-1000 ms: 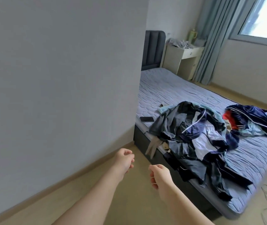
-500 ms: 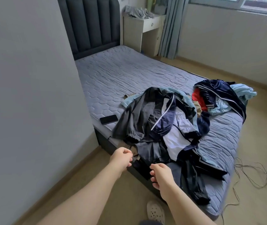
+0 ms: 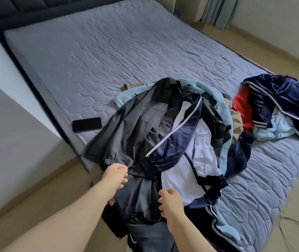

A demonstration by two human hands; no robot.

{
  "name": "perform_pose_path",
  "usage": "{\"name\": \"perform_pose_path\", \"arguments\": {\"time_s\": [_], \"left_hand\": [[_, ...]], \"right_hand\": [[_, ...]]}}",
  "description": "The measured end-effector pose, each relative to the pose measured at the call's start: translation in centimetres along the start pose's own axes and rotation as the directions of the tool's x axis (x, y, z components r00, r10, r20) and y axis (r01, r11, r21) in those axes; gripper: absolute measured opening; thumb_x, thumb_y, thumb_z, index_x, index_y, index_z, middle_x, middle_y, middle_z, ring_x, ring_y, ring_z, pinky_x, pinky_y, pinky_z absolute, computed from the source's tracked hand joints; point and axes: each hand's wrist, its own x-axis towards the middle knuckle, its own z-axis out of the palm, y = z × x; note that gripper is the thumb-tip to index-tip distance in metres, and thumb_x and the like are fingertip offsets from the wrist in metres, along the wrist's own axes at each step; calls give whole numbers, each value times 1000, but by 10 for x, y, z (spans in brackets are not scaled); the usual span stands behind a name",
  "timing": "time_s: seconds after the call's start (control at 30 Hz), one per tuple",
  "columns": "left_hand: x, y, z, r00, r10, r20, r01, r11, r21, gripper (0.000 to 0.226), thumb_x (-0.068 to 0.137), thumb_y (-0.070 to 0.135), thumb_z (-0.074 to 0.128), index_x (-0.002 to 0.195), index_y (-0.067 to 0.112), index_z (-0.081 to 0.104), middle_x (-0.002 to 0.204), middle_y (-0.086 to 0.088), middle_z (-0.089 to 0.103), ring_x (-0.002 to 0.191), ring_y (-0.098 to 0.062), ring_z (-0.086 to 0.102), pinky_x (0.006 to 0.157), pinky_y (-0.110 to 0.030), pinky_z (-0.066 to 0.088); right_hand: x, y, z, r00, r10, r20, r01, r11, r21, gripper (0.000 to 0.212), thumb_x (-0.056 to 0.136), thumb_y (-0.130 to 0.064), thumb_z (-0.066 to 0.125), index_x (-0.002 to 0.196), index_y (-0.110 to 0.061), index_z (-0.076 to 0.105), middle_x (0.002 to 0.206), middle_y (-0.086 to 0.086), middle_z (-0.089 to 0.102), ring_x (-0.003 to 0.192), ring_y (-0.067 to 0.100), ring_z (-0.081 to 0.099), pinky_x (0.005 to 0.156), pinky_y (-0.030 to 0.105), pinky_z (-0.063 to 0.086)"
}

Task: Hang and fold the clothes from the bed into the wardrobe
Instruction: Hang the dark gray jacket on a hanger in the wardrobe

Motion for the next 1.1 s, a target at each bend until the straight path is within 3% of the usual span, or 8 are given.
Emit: {"name": "perform_pose_path", "arguments": {"time_s": [0.1,0.23,0.3,0.43,0.53,0.67,0.93,1.1], "left_hand": [[56,5,17,979,-186,-87,169,971,-169,23,96,2,39,112,-1,55,77,-8,49,64,-17,44,61,-29,38],[98,17,27,925,-380,-16,342,848,-404,58,95,19,53,143,2,26,144,-18,34,108,-27,50,95,-38,36],[113,18,30,920,-386,65,368,796,-480,63,94,31,53,145,9,25,135,-16,43,96,-21,61,87,-37,42],[154,-1,28,921,-390,-6,339,809,-480,58,92,24,57,142,7,33,137,-12,47,123,-22,47,103,-38,33],[161,-4,24,963,-225,-147,190,957,-219,42,92,15,57,129,-1,48,124,-16,55,112,-30,53,93,-38,40],[134,21,10,988,150,-36,-146,984,103,28,92,14,56,118,4,58,113,-11,61,105,-27,56,95,-36,45],[23,123,-52,856,475,207,-424,872,-246,16,88,1,56,98,9,67,98,-5,72,96,-22,67,88,-33,51],[-53,161,-99,632,512,582,-335,857,-390,27,86,5,58,112,9,65,118,-14,65,111,-30,61,96,-41,49]], "right_hand": [[51,0,2,997,60,49,-58,998,-32,13,89,-9,43,77,-11,45,62,1,43,52,14,33,46,22,27],[95,2,8,990,116,77,-111,991,-68,11,89,-7,42,79,-10,46,64,2,43,51,14,31,42,20,24],[109,-2,8,990,120,78,-112,989,-94,10,89,-7,43,80,-10,45,64,2,42,50,14,31,43,20,24],[132,-10,10,991,109,73,-99,987,-129,8,90,-8,44,82,-9,47,65,3,43,51,15,33,45,21,25],[135,-15,14,994,88,73,-77,988,-137,8,90,-9,43,83,-9,46,67,3,43,55,15,34,48,23,28],[118,-33,21,997,-14,81,30,979,-202,13,88,-10,45,90,-16,55,68,0,49,55,14,40,51,22,33],[46,-134,43,985,1,171,-30,986,167,23,96,-39,44,112,-23,49,101,3,55,73,18,55,59,28,47],[-16,-190,35,952,-12,306,-192,753,629,31,92,-44,52,94,-13,54,104,14,59,84,30,61,68,43,49]]}}
